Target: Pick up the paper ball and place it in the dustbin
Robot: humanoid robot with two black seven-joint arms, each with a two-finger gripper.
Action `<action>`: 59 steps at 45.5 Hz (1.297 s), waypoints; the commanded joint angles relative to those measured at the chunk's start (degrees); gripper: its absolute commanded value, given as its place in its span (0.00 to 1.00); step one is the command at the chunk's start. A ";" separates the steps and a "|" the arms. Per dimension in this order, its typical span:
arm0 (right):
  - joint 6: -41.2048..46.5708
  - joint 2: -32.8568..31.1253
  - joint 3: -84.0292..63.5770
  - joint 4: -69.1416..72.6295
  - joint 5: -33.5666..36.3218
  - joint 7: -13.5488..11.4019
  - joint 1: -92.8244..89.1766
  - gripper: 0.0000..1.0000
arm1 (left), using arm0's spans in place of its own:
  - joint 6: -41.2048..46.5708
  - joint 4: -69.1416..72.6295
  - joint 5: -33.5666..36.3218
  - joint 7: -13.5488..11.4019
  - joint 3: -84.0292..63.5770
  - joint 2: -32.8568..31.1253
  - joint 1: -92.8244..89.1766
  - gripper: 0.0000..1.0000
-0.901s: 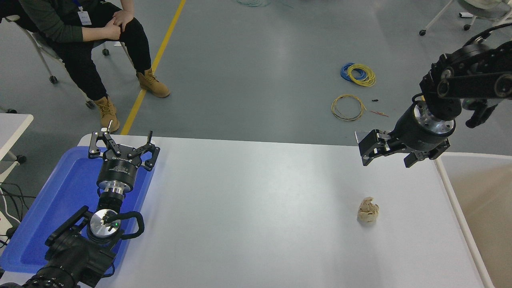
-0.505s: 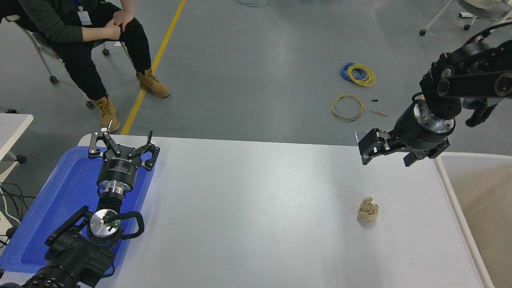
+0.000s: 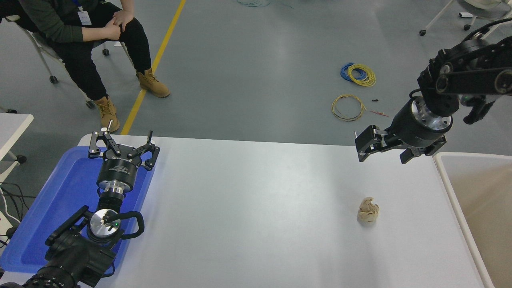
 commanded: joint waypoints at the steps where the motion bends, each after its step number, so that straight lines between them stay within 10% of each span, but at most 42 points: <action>1: -0.08 -0.32 -0.12 -0.08 -0.01 0.00 0.02 1.00 | -0.03 0.00 0.00 0.00 0.00 0.02 -0.01 1.00; 59: -1.13 -0.76 -0.47 -2.10 -0.01 0.18 -1.03 1.00 | -0.03 0.00 0.00 0.00 0.00 0.02 -0.01 1.00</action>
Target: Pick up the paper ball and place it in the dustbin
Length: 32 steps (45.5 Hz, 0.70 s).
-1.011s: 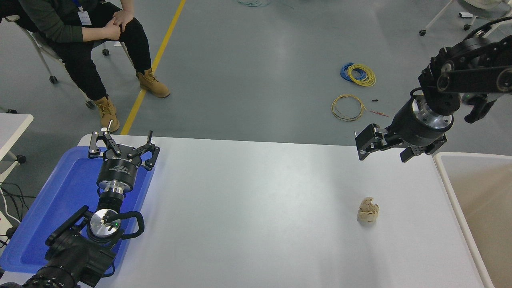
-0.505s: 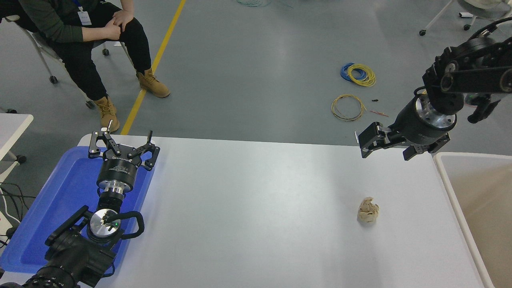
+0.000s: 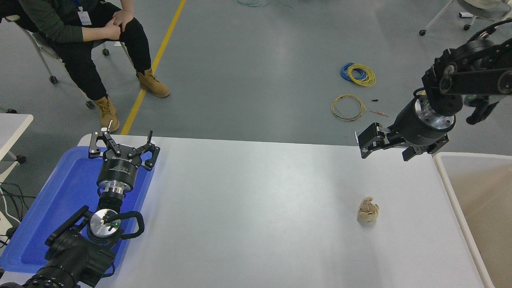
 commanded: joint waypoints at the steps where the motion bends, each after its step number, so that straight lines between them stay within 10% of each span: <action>1: 0.10 0.05 -0.54 -0.87 -0.05 0.04 0.15 1.00 | 0.00 0.00 0.00 0.00 0.00 0.01 -0.02 1.00; 32: -11.32 0.40 -0.54 -4.47 -1.01 0.04 -11.10 1.00 | 0.00 0.00 0.00 0.00 0.00 0.01 -0.02 1.00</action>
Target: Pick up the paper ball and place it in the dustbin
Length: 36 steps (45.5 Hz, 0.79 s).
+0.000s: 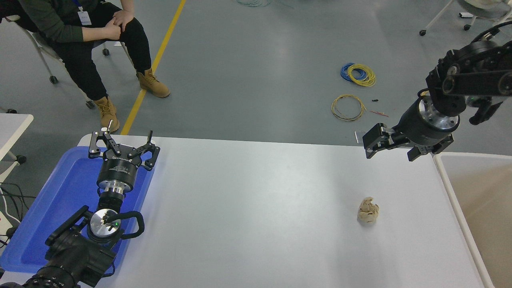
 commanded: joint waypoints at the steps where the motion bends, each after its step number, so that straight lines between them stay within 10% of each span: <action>1: -7.56 0.19 0.44 -1.12 -0.28 -0.01 -6.27 1.00 | 0.00 0.00 0.00 0.00 0.00 0.04 0.01 1.00; 36: -25.84 7.92 6.95 -14.56 -0.36 -0.01 -30.45 1.00 | 0.00 0.00 0.00 0.00 0.00 0.04 0.01 1.00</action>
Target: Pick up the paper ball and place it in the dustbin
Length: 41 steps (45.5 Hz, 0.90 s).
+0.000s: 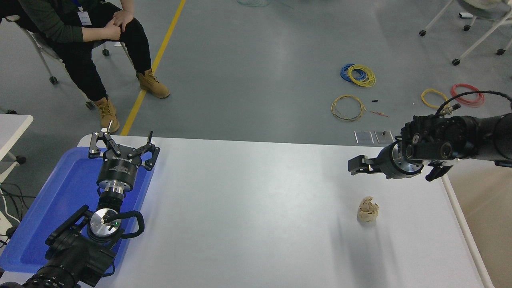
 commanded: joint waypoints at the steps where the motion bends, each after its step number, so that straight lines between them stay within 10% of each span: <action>1: -4.62 2.66 0.63 -3.97 -0.14 0.01 -6.48 1.00 | 0.00 0.00 0.00 0.00 0.00 0.02 0.00 1.00; 41: -9.81 4.95 -0.34 -10.65 -2.25 0.01 -15.97 1.00 | 0.00 0.00 0.00 0.00 0.00 -0.06 0.00 1.00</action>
